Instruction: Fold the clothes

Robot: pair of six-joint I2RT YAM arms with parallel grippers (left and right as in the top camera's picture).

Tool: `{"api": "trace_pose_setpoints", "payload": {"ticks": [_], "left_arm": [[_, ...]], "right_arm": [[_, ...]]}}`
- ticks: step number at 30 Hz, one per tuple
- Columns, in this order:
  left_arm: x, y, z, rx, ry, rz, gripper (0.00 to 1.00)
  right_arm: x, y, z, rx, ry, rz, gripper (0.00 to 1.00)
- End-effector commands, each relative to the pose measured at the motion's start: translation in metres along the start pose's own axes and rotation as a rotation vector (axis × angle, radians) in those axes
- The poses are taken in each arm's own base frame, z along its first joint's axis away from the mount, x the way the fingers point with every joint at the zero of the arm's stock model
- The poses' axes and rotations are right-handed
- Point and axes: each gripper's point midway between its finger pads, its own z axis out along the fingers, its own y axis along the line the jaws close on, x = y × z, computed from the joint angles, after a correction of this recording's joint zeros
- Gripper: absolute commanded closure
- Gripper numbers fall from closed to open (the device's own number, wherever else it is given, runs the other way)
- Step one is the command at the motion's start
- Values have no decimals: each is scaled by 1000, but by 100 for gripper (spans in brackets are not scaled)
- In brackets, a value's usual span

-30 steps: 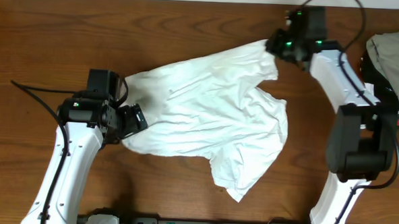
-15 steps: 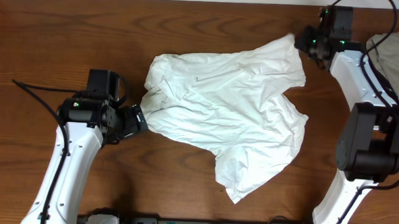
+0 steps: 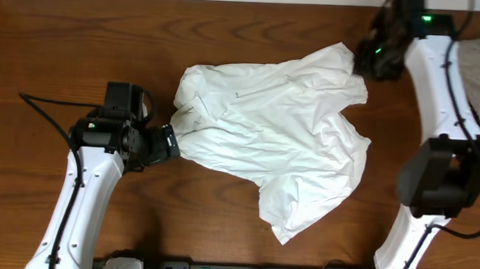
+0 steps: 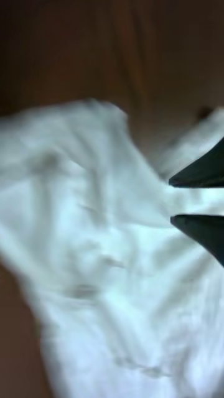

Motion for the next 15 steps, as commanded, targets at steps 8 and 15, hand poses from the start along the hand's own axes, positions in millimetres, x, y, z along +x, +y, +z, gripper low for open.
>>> {"api": "trace_pose_setpoints", "payload": {"ticks": [8, 15], "left_arm": [[5, -4, 2, 18, 24, 23, 2], [4, -4, 2, 19, 21, 23, 2]], "right_arm": [[74, 20, 74, 45, 201, -99, 99], [90, 8, 101, 52, 217, -116, 96]]}}
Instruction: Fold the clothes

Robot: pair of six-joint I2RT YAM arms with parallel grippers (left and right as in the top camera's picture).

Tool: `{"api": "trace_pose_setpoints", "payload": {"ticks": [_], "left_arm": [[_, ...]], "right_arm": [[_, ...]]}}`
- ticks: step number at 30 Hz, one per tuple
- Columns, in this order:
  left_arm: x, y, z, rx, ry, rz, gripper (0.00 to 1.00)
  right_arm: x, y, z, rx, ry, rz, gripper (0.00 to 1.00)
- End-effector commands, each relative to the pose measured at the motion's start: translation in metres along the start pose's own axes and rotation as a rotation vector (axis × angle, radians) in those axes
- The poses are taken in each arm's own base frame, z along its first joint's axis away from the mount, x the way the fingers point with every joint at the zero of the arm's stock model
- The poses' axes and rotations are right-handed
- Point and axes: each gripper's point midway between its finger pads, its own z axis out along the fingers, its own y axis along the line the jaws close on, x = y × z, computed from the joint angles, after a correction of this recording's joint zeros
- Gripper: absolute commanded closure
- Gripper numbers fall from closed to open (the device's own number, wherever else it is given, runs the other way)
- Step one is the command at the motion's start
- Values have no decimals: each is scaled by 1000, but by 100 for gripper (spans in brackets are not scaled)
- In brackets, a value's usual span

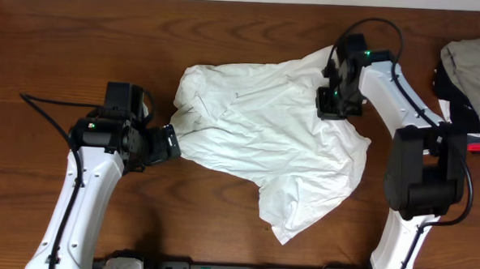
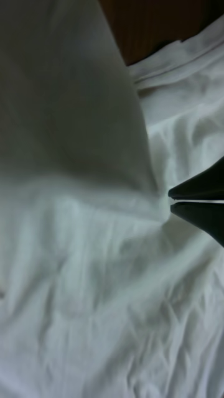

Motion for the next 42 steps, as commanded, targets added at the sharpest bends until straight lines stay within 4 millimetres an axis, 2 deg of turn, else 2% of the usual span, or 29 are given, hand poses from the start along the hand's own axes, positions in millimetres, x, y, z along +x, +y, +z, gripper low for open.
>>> {"api": "trace_pose_setpoints", "payload": {"ticks": [1, 7, 16, 21, 24, 27, 35, 42], "left_arm": [[2, -2, 2, 7, 12, 23, 2], [2, -2, 2, 7, 12, 24, 2], [2, -2, 2, 7, 11, 24, 2], [1, -2, 2, 8, 7, 24, 2], [1, -2, 2, 8, 7, 24, 2], [1, -2, 2, 9, 8, 24, 2], [2, -2, 2, 8, 8, 24, 2], [2, -2, 2, 8, 8, 28, 2]], "right_arm": [[9, -9, 12, 23, 27, 4, 96], [12, -27, 21, 76, 22, 23, 97], [7, -52, 20, 80, 9, 61, 93], [6, -51, 29, 60, 22, 48, 98], [4, -43, 33, 22, 20, 32, 96], [2, -46, 33, 35, 9, 33, 96], [6, -73, 30, 161, 19, 95, 97], [8, -114, 21, 292, 6, 217, 99]]}}
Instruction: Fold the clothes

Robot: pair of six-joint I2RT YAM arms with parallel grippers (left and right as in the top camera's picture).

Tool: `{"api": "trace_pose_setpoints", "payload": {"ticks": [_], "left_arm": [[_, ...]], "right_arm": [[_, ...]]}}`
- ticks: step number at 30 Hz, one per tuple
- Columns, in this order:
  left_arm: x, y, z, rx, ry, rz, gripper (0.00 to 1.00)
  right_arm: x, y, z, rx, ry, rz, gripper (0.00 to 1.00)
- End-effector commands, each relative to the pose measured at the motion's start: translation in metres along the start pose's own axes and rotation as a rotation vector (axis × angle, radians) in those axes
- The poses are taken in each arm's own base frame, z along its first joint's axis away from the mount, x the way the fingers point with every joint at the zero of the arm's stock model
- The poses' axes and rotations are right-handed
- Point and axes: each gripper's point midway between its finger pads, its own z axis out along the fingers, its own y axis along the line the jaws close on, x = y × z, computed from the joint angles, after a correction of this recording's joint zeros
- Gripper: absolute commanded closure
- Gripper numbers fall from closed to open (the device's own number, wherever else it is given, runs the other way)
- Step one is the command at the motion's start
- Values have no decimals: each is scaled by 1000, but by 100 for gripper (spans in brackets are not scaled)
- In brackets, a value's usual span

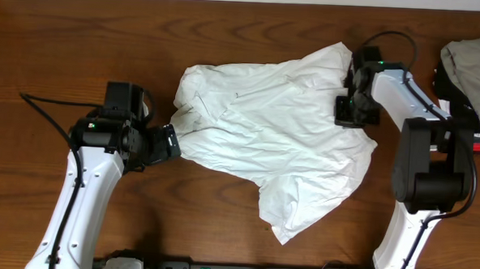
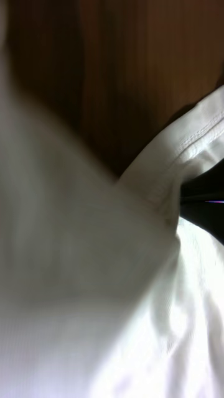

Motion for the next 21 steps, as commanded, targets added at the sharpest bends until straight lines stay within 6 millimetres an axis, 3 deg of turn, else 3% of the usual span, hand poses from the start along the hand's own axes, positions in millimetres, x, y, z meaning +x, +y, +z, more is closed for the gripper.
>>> {"api": "trace_pose_setpoints", "payload": {"ticks": [1, 15, 21], "left_arm": [[2, -2, 2, 7, 12, 21, 2], [3, -2, 2, 8, 12, 21, 2], [8, -32, -1, 184, 39, 165, 2]], "right_arm": [[-2, -42, 4, 128, -3, 104, 99], [-1, -111, 1, 185, -10, 329, 99], [-6, -98, -17, 66, 16, 324, 99]]}}
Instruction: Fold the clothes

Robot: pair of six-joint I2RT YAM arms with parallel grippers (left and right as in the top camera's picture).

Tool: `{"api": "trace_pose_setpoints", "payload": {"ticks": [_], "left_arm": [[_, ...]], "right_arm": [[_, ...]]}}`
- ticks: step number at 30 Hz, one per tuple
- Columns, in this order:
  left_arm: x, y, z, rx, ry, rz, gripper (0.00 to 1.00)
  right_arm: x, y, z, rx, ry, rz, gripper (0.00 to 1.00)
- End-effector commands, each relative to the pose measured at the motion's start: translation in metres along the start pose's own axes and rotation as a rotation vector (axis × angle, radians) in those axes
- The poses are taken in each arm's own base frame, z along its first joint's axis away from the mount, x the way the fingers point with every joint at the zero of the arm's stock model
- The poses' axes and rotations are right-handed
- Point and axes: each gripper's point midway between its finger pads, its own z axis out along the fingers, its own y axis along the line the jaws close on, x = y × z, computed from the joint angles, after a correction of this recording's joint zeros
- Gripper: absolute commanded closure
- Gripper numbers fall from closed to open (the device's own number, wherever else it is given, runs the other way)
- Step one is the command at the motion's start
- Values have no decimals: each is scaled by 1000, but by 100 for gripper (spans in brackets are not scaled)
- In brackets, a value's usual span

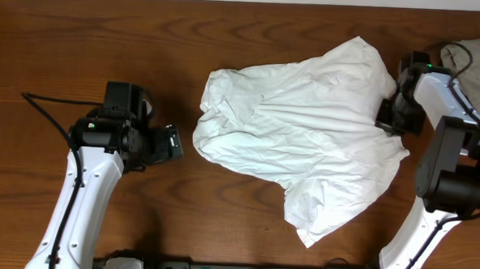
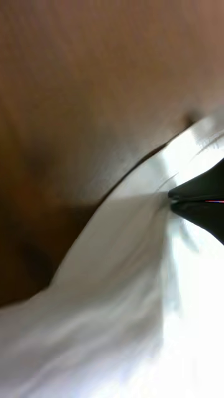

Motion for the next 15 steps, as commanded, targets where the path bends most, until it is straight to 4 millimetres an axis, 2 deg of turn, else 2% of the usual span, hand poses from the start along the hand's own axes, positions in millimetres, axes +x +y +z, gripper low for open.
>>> {"api": "trace_pose_setpoints", "payload": {"ticks": [1, 4, 6, 7, 9, 10, 12, 15], "left_arm": [[7, -27, 0, 150, 34, 126, 2], [13, -44, -3, 221, 43, 190, 2], [18, -54, -2, 231, 48, 235, 0], [20, -61, -2, 239, 48, 264, 1], [26, -78, -1, 261, 41, 332, 1], [29, -90, 0, 273, 33, 376, 1], [32, -105, 2, 261, 7, 418, 1], [32, -123, 10, 200, -49, 439, 2]], "right_arm": [[-12, 15, -20, -84, -17, 0, 99], [-17, 29, -49, -155, -39, -17, 96], [-17, 45, -71, -240, -57, -80, 85], [-13, 59, -85, -311, -61, -139, 70], [-4, 81, -107, -421, -60, -232, 32], [4, 94, -120, -484, -59, -296, 26], [15, 111, -133, -545, -57, -370, 23], [26, 129, -138, -553, -58, -419, 28]]}}
